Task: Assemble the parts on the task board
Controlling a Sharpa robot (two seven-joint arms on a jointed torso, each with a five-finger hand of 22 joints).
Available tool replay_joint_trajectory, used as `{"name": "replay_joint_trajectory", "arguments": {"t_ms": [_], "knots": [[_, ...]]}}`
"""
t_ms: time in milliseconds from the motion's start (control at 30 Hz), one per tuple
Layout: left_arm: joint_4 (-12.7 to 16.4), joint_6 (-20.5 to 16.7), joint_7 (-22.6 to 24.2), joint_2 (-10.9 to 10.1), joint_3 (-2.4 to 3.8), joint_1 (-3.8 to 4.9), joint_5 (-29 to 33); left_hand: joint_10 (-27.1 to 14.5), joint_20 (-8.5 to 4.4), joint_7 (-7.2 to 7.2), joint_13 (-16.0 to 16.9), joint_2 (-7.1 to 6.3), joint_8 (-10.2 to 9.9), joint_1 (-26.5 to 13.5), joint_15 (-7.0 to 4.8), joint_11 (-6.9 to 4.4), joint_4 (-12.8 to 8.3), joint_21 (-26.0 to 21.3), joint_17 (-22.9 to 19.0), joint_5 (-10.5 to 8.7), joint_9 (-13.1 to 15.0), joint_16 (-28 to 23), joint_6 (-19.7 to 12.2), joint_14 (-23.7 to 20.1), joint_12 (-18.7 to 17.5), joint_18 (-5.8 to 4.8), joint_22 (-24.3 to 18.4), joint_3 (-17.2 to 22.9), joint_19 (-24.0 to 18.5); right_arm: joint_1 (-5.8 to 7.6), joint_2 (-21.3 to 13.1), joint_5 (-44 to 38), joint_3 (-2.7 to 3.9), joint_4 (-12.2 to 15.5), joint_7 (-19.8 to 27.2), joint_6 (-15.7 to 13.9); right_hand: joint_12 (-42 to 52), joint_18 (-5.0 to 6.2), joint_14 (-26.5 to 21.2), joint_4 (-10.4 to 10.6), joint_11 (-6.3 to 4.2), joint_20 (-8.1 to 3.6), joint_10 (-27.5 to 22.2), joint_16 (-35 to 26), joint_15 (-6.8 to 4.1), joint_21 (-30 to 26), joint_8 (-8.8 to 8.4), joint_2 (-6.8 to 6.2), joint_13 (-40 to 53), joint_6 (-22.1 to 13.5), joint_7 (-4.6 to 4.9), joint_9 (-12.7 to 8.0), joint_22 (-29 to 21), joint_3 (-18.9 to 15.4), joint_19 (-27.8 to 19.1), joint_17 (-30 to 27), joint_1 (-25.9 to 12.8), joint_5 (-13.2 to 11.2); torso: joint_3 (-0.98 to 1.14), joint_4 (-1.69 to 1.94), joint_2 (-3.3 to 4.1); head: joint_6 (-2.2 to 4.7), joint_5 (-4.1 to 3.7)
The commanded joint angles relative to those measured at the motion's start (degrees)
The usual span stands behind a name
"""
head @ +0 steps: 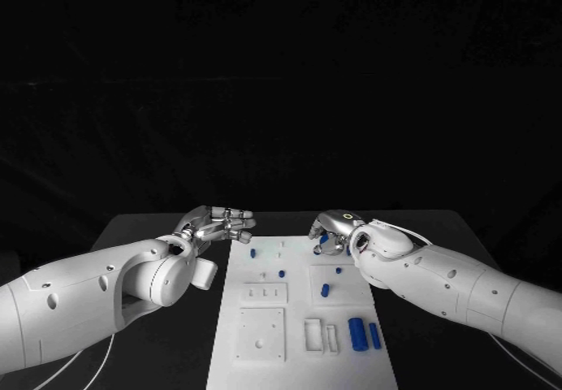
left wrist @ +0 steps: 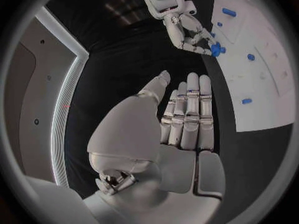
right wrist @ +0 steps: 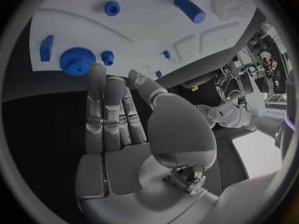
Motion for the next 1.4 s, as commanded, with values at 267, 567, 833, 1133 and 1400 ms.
{"name": "replay_joint_trajectory", "arguments": {"t_ms": [267, 567, 833, 1133, 1400], "knots": [[0.6, 0.9, 0.3, -0.4, 0.08, 0.11, -0.8, -1.0, 0.25, 0.36, 0.1, -0.08, 0.2, -0.7, 0.13, 0.09, -0.5, 0.0, -0.1, 0.14, 0.1, 0.3, -0.1, -0.4, -0.2, 0.42, -0.4, -0.2, 0.0, -0.34, -0.1, -5.8, -0.21, -0.1, -3.9, 1.2, 0.2, 0.99, -0.6, 0.3, 0.08, 0.13, -0.8, 1.4, 0.24, -2.0, 0.18, -1.39, 0.1, -0.2, -0.34, 0.0, 3.8, 1.7, 0.7, -2.0, 0.4, -0.7, 0.33, 0.09, 1.35, 0.11, -0.27], [0.6, 1.3, 0.1, -0.5, 0.09, 0.12, -0.9, -1.3, 0.30, 0.36, 0.1, -0.07, 0.2, -0.8, 0.16, 0.16, -0.6, -0.1, -0.2, 0.08, 0.1, 0.4, -0.3, -0.4, -0.1, 0.45, -0.6, -0.3, 0.1, -0.42, -0.1, -7.7, -0.25, 0.1, -5.6, -0.3, 0.2, 0.89, -0.7, 0.8, 0.15, 0.16, -0.6, 2.2, 0.31, -4.1, 0.18, -2.16, 0.1, 0.1, -0.26, 0.0, 7.1, 4.0, 1.9, -2.5, 0.5, -1.5, 0.47, 0.19, 2.02, 0.54, -0.27], [0.6, 1.6, -0.1, -0.5, 0.09, 0.12, -0.9, -1.3, 0.30, 0.36, 0.1, -0.07, 0.2, -0.8, 0.16, 0.16, -0.6, -0.1, -0.2, 0.08, 0.1, 0.4, -0.3, -0.4, -0.1, 0.45, -0.6, -0.3, 0.1, -0.43, 0.0, -8.5, -0.25, -0.1, -6.4, -1.0, 0.2, 0.94, -0.8, 1.1, 0.18, 0.15, -0.3, 2.5, 0.31, -5.3, 0.18, -2.53, 0.1, 0.4, -0.22, 0.1, 9.0, 6.0, 2.3, -2.7, 0.5, -2.4, 0.52, 0.18, 2.46, 0.85, -0.28], [0.6, 1.8, -0.2, -0.4, 0.09, 0.15, -1.0, -1.4, 0.31, 0.39, 0.1, 0.04, 0.3, -0.9, 0.16, 0.19, -0.7, -0.2, -0.2, 0.09, 0.1, 0.4, -0.3, -0.4, -0.1, 0.46, -0.7, -0.4, 0.2, -0.44, 0.6, -8.6, -0.25, -0.5, -6.3, -1.1, 0.2, 0.85, -0.8, 1.9, 0.15, 0.15, 0.2, 2.6, 0.31, -6.7, 0.19, -2.52, 0.1, 0.9, -0.27, 0.1, 11.0, 7.4, 2.7, -2.9, 0.2, -3.1, 0.59, 0.15, 3.02, 1.02, -0.32], [0.5, 1.9, -0.3, -0.4, 0.10, 0.18, -1.0, -1.4, 0.30, 0.42, 0.1, 0.16, 0.3, -0.9, 0.16, 0.19, -0.7, -0.2, -0.2, 0.13, 0.1, 0.4, -0.3, -0.4, -0.1, 0.48, -0.9, -0.5, 0.2, -0.44, 0.7, -8.5, -0.25, -0.6, -6.1, -1.0, 0.2, 0.72, -0.8, 2.9, 0.15, 0.12, 1.2, 2.6, 0.30, -7.7, 0.20, -2.21, 0.1, 1.5, -0.15, 0.1, 12.3, 9.4, 3.0, -2.9, -0.2, -4.4, 0.58, 0.08, 3.35, 1.11, -0.26]]}}
